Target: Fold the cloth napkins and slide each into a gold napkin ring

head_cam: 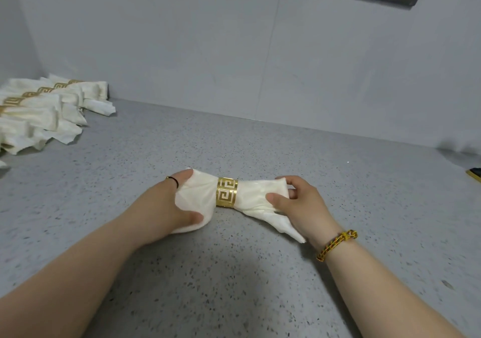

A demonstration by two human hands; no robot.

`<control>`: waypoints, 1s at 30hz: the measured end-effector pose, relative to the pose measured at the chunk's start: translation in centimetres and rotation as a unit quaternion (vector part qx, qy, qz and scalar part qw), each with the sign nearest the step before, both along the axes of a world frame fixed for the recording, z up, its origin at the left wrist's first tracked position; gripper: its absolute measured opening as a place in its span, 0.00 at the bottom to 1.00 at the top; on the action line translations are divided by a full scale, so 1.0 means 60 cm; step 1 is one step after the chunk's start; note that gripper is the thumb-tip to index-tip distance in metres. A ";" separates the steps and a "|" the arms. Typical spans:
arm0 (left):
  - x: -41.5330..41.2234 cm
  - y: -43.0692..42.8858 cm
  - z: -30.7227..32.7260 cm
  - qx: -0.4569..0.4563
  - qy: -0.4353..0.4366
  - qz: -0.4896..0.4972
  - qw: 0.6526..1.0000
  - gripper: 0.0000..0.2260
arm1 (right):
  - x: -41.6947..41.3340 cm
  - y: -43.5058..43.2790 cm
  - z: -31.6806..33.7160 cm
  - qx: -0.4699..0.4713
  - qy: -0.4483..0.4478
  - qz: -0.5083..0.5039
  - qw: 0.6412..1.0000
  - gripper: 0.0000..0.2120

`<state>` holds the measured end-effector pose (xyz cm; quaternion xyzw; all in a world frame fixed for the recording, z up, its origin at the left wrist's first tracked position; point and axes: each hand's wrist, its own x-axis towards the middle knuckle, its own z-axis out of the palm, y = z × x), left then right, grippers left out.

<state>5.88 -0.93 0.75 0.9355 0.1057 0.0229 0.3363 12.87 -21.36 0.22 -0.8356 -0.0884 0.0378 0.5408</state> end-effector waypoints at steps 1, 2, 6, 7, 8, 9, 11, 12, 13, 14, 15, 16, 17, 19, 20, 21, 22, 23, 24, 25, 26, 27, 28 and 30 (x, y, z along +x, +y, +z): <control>-0.001 -0.003 0.003 0.020 0.012 -0.016 1.000 0.40 | 0.001 -0.001 0.001 -0.023 -0.005 0.000 1.000 0.17; -0.004 -0.006 0.007 0.027 0.024 -0.031 0.999 0.41 | 0.003 -0.005 0.001 -0.048 -0.010 -0.001 0.999 0.18; -0.008 0.017 0.027 -0.018 0.013 0.034 0.999 0.33 | 0.014 -0.022 0.010 -0.055 0.002 -0.026 0.998 0.18; -0.005 0.030 0.029 -0.075 -0.009 0.069 0.995 0.28 | 0.015 -0.024 0.012 -0.056 0.008 -0.028 0.998 0.18; 0.000 0.040 0.030 -0.127 -0.032 0.093 0.987 0.25 | 0.016 -0.026 0.012 -0.052 0.015 -0.029 0.998 0.18; 0.007 0.047 0.028 -0.157 -0.043 0.099 0.982 0.23 | 0.016 -0.027 0.014 -0.040 0.022 -0.024 0.999 0.19; 0.023 0.050 0.022 -0.176 -0.034 0.090 0.980 0.19 | 0.014 -0.028 0.016 -0.006 0.039 0.007 0.999 0.21; 0.029 0.047 0.019 -0.175 -0.019 0.077 0.981 0.16 | 0.013 -0.029 0.017 0.005 0.043 0.030 0.999 0.22; 0.036 0.043 0.015 -0.169 -0.009 0.063 0.984 0.14 | 0.012 -0.029 0.018 0.003 0.041 0.051 0.998 0.23; 0.040 0.039 0.011 -0.163 -0.005 0.044 0.986 0.13 | 0.012 -0.028 0.016 -0.007 0.034 0.065 0.997 0.24; 0.041 0.035 0.008 -0.161 -0.005 0.024 0.987 0.13 | 0.012 -0.029 0.014 -0.017 0.025 0.074 0.997 0.23; 0.039 0.031 0.005 -0.159 -0.010 0.008 0.987 0.13 | 0.012 -0.029 0.013 -0.021 0.019 0.081 0.996 0.23; 0.036 0.029 0.001 -0.156 -0.019 -0.005 0.988 0.12 | 0.012 -0.029 0.012 -0.020 0.021 0.091 0.995 0.22; 0.026 0.026 -0.003 -0.173 -0.037 -0.024 0.984 0.13 | 0.012 -0.033 0.013 -0.019 0.041 0.123 0.991 0.23; 0.022 0.025 -0.004 -0.199 -0.046 -0.030 0.978 0.15 | 0.010 -0.036 0.016 -0.026 0.053 0.139 0.989 0.24; 0.019 0.024 -0.004 -0.230 -0.050 -0.035 0.971 0.16 | 0.004 -0.037 0.021 -0.039 0.056 0.144 0.987 0.24; 0.016 0.022 -0.003 -0.256 -0.050 -0.040 0.965 0.17 | -0.002 -0.037 0.025 -0.074 0.027 0.129 0.989 0.24; 0.014 0.022 -0.003 -0.269 -0.052 -0.040 0.961 0.17 | -0.007 -0.033 0.029 -0.136 -0.044 0.092 0.985 0.24; 0.014 0.021 -0.003 -0.272 -0.054 -0.038 0.960 0.17 | -0.015 -0.024 0.035 -0.214 -0.135 0.060 0.966 0.25; 0.014 0.020 -0.003 -0.273 -0.054 -0.035 0.960 0.17 | -0.024 -0.008 0.043 -0.280 -0.212 0.056 0.935 0.27; 0.015 0.019 -0.002 -0.280 -0.054 -0.034 0.958 0.16 | -0.032 0.012 0.050 -0.323 -0.252 0.082 0.909 0.28; 0.015 0.019 -0.001 -0.299 -0.055 -0.034 0.952 0.16 | -0.035 0.033 0.053 -0.353 -0.259 0.125 0.890 0.28; 0.015 0.019 0.000 -0.324 -0.055 -0.034 0.944 0.16 | -0.035 0.052 0.053 -0.375 -0.247 0.170 0.877 0.26; 0.014 0.021 0.000 -0.361 -0.067 -0.032 0.930 0.17 | -0.029 0.080 0.055 -0.399 -0.200 0.215 0.869 0.22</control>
